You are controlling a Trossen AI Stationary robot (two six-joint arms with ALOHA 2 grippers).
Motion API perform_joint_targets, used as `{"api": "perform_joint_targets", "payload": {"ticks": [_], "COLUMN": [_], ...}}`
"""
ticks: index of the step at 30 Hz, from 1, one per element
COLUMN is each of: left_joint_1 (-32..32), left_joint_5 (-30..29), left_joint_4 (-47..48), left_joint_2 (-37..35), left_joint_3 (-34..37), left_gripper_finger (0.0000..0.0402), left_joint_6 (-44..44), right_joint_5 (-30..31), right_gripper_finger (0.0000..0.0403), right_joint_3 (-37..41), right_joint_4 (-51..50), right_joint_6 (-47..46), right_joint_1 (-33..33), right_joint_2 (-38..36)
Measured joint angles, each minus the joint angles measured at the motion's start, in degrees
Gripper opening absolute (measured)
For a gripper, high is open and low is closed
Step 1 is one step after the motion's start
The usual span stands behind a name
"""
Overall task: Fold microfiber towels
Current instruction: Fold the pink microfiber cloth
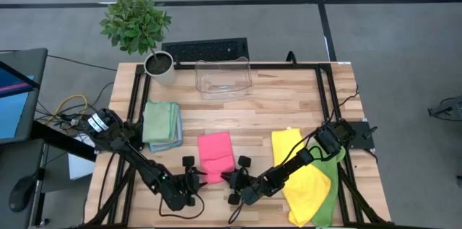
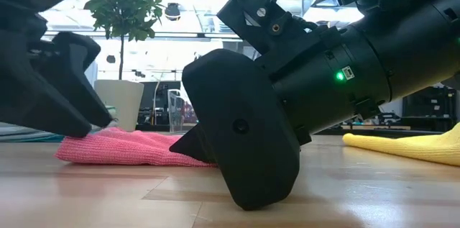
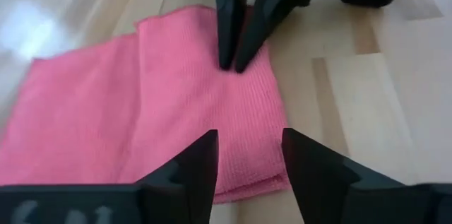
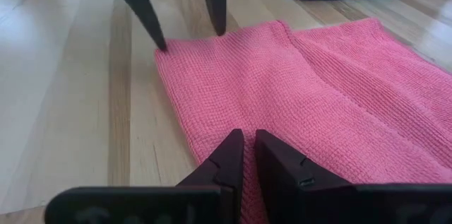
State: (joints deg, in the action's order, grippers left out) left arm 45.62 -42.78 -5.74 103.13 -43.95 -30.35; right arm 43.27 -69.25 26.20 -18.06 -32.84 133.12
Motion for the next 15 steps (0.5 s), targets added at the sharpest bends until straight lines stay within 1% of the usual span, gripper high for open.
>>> {"api": "perform_joint_targets", "payload": {"ticks": [3,9,12,15], "left_joint_1": [0.04,0.72,1.23,2.01], "left_joint_5": [1.48,-1.64,-1.76,-0.91], "left_joint_4": [-0.04,-1.29,-0.82,0.29], "left_joint_2": [1.52,6.07,6.25,4.88], "left_joint_3": [0.18,-0.04,-0.08,0.06], "left_gripper_finger": [0.0128,0.0064,0.0041,0.0023], "left_joint_6": [-1.28,-6.08,-7.34,-5.51], "right_joint_5": [0.0,-0.02,-0.02,-0.03], "right_gripper_finger": [0.0065,0.0065,0.0065,0.0065], "right_joint_3": [0.0,0.0,0.0,0.0], "right_joint_4": [0.0,-0.02,-0.02,-0.04], "right_joint_6": [0.01,0.0,0.0,0.0], "right_joint_1": [0.09,0.26,0.26,0.33], "right_joint_2": [0.0,0.0,0.0,0.0]}}
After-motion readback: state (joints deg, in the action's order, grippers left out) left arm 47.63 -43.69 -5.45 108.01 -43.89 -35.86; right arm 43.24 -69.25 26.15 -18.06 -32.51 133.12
